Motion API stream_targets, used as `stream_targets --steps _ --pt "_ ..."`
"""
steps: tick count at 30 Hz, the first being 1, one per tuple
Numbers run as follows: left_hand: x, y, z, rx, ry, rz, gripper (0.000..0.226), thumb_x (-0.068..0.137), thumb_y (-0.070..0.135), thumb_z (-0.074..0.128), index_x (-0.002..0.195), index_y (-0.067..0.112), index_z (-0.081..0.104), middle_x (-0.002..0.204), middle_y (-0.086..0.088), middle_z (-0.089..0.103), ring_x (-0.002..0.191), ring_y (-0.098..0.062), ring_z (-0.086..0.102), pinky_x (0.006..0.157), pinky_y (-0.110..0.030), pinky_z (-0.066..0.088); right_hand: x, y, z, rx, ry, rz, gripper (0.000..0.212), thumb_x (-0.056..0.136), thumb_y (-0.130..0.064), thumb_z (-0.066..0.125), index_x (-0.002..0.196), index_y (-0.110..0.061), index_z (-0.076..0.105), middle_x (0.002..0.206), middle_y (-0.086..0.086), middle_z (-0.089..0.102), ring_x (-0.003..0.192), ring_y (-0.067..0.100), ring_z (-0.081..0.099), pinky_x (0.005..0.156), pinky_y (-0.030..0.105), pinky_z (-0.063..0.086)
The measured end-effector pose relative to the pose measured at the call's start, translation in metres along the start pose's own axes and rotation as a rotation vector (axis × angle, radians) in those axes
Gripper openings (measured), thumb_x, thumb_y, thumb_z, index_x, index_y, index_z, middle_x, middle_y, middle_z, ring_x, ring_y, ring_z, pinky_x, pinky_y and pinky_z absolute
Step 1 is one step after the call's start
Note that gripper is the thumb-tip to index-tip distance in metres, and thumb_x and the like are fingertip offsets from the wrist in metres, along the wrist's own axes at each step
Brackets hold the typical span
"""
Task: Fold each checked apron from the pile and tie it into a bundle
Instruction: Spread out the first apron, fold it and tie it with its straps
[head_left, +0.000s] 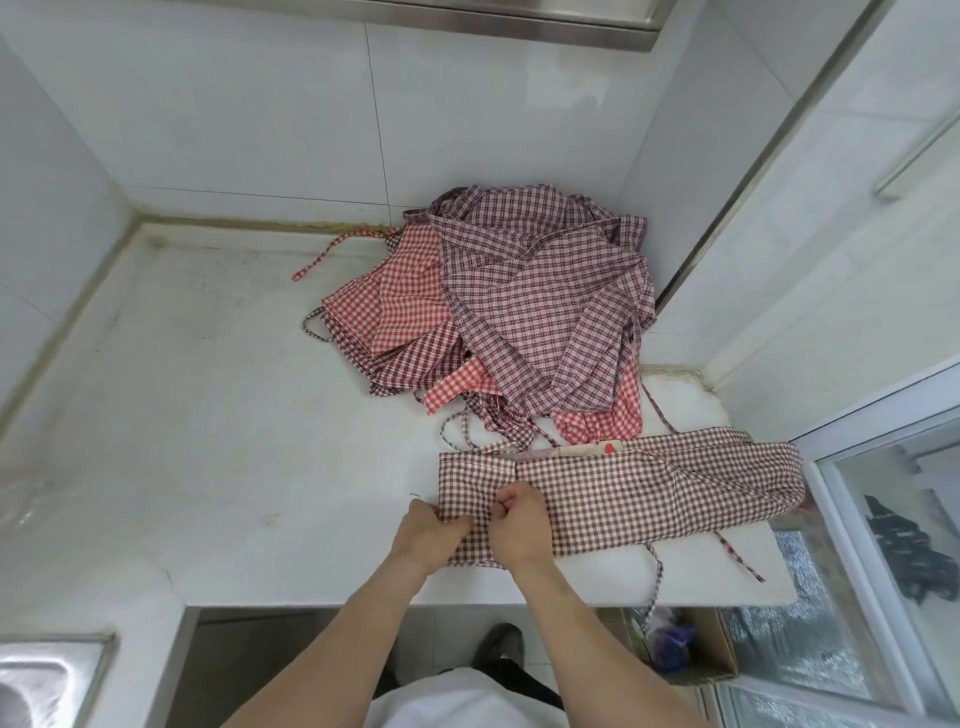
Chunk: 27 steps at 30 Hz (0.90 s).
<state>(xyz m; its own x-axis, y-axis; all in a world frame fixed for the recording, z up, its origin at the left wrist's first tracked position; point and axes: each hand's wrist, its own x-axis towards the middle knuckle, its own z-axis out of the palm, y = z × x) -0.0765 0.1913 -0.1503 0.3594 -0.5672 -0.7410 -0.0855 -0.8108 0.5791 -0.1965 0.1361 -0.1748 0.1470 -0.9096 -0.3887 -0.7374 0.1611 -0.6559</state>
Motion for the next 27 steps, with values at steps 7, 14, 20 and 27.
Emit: stream_targets --steps 7,14,20,27 --pt "-0.014 0.009 -0.008 -0.004 0.069 0.133 0.034 0.091 0.026 0.069 0.106 0.008 0.046 0.09 0.0 0.059 0.078 -0.01 0.06 0.053 -0.02 0.048 0.0 -0.018 -0.002 0.197 -0.181 0.1 0.064 0.088 -0.054 0.064 0.132 -0.014 0.042 0.123 -0.002 0.036 0.119 0.019 0.044 0.107 0.038 0.042" --pt "-0.028 0.025 -0.039 0.571 0.124 0.331 0.043 0.084 0.032 0.068 0.117 0.019 0.044 0.101 0.0 0.066 0.088 -0.019 0.066 0.072 -0.032 0.055 0.002 -0.043 0.009 0.85 -0.538 0.326 0.094 0.06 -0.045 0.092 0.135 -0.015 0.045 0.12 0.008 0.07 0.107 0.025 0.069 0.089 0.044 0.058" --pt "-0.027 0.013 -0.052 0.287 -0.107 0.213 0.059 0.083 0.053 0.07 0.126 0.025 0.041 0.122 0.002 0.056 0.105 -0.014 0.06 0.075 -0.021 0.05 0.001 -0.05 0.016 0.811 -0.477 0.301 0.051 0.077 -0.014 0.07 0.126 -0.008 0.056 0.111 0.013 0.073 0.102 0.03 0.071 0.09 0.049 0.057" --pt "-0.021 -0.007 -0.056 -0.276 -0.192 0.008 0.083 0.084 0.061 0.066 0.148 0.023 0.029 0.135 -0.002 0.057 0.118 -0.019 0.057 0.097 -0.042 0.051 -0.001 -0.064 0.008 0.754 -0.484 0.264 0.033 0.09 -0.007 0.059 0.122 -0.012 0.06 0.11 0.015 0.072 0.102 0.033 0.07 0.09 0.055 0.056"
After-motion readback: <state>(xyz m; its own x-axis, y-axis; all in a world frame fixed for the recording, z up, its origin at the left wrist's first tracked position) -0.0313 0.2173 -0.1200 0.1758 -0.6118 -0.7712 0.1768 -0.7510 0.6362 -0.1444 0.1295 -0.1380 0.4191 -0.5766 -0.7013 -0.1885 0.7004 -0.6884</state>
